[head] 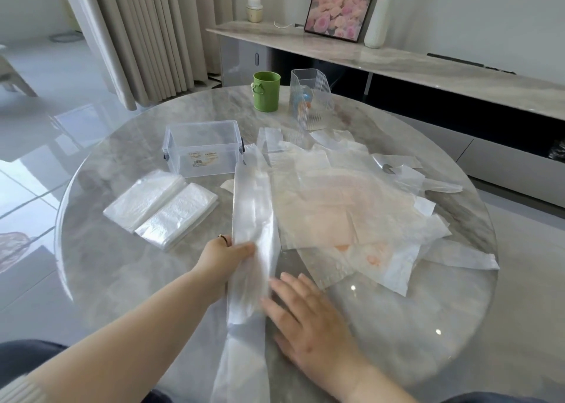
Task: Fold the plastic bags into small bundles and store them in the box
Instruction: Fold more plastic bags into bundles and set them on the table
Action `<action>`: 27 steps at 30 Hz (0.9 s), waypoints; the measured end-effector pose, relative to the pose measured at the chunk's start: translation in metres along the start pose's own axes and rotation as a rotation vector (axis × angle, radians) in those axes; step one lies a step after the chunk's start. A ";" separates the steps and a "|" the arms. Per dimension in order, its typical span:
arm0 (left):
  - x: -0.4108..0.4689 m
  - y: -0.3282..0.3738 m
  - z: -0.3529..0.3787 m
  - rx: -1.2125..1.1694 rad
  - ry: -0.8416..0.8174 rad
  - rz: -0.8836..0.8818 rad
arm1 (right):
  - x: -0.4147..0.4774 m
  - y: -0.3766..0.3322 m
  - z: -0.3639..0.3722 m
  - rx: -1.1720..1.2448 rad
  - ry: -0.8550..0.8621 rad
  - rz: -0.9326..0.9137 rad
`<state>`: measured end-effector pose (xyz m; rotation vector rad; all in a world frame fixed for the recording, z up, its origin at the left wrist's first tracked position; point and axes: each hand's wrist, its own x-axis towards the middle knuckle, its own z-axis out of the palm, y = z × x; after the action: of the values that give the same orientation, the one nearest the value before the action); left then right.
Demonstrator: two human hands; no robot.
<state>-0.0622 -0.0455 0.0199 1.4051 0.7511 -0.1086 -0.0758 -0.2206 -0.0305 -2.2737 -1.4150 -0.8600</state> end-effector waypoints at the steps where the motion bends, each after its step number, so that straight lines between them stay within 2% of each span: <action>1: 0.002 -0.001 0.002 -0.010 0.009 -0.001 | 0.001 -0.001 0.004 -0.004 0.002 -0.041; 8: 0.001 -0.004 0.010 -0.041 0.048 -0.007 | 0.006 0.010 0.013 0.008 0.013 -0.182; 14: -0.006 0.005 0.011 -0.085 0.029 0.128 | 0.003 0.007 0.015 0.069 0.035 -0.230; 22: 0.007 0.009 -0.010 0.134 0.017 0.160 | 0.011 0.003 0.019 0.173 0.003 -0.174; 27: 0.007 0.009 -0.015 0.224 0.069 0.134 | 0.019 -0.005 0.022 0.172 -0.002 -0.250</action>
<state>-0.0591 -0.0274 0.0244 1.6758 0.7153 -0.0412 -0.0674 -0.1930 -0.0356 -2.0009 -1.7294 -0.7722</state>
